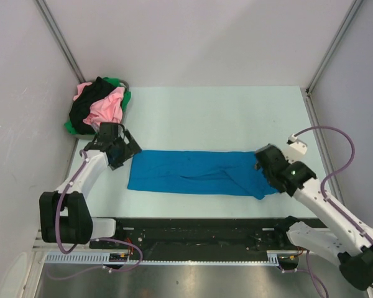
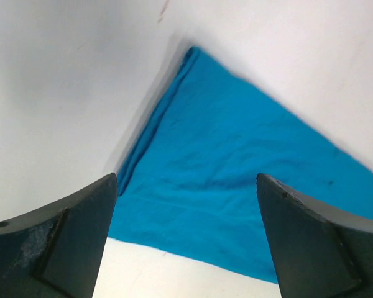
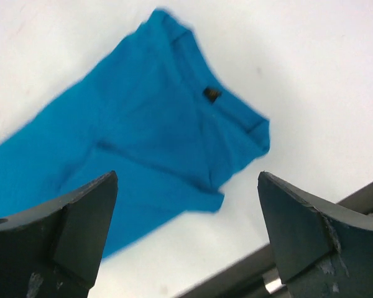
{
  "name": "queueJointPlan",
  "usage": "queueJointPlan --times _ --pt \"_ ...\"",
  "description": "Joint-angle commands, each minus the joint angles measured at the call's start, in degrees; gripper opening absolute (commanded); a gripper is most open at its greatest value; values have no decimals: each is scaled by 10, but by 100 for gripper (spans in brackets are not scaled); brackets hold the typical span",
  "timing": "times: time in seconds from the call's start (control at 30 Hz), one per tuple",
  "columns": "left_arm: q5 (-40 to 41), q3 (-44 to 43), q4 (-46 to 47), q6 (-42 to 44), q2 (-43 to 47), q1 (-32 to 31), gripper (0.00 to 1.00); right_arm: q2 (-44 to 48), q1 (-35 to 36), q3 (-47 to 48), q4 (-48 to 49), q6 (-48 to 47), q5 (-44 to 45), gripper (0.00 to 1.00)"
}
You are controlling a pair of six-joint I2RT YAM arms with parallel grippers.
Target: Fold and stack the t-shirts
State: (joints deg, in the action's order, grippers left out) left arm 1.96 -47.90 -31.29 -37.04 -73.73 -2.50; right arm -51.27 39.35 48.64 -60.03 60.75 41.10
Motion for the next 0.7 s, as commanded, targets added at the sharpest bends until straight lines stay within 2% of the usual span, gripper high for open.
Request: queueJointPlan --times 0.0,0.03,0.1,0.17,0.2,0.23,0.33,0.4,0.43,0.5,0.67 --pt "-29 -76 2 1 -37 -12 97 -66 -157 20 161 -154 -73 100" --pt "-30 -84 3 1 -46 -19 96 -91 -211 20 182 -165 -94 100" --pt "-33 -107 4 1 -69 -24 96 -114 -248 19 233 -170 -137 100" --pt "-36 -118 5 -3 -99 -31 95 -150 -301 20 267 -179 -181 92" --pt "-41 -121 13 -5 -105 -33 95 -166 -314 19 297 -177 -207 87" --pt "-41 -120 18 -10 -116 -34 95 -180 -325 20 314 -179 -229 73" --pt "-42 -116 36 -21 -130 -35 95 -229 -363 20 374 -172 -298 51" --pt "-45 -115 47 -23 -148 -35 94 -264 -375 31 400 -167 -319 45" --pt "-48 -115 52 -25 -155 -36 94 -278 -377 36 402 -167 -319 38" --pt "-53 -118 61 -27 -178 -36 92 -314 -381 50 402 -165 -323 37" --pt "-85 -120 89 -24 -217 -38 89 -373 -382 77 419 -179 -350 46"
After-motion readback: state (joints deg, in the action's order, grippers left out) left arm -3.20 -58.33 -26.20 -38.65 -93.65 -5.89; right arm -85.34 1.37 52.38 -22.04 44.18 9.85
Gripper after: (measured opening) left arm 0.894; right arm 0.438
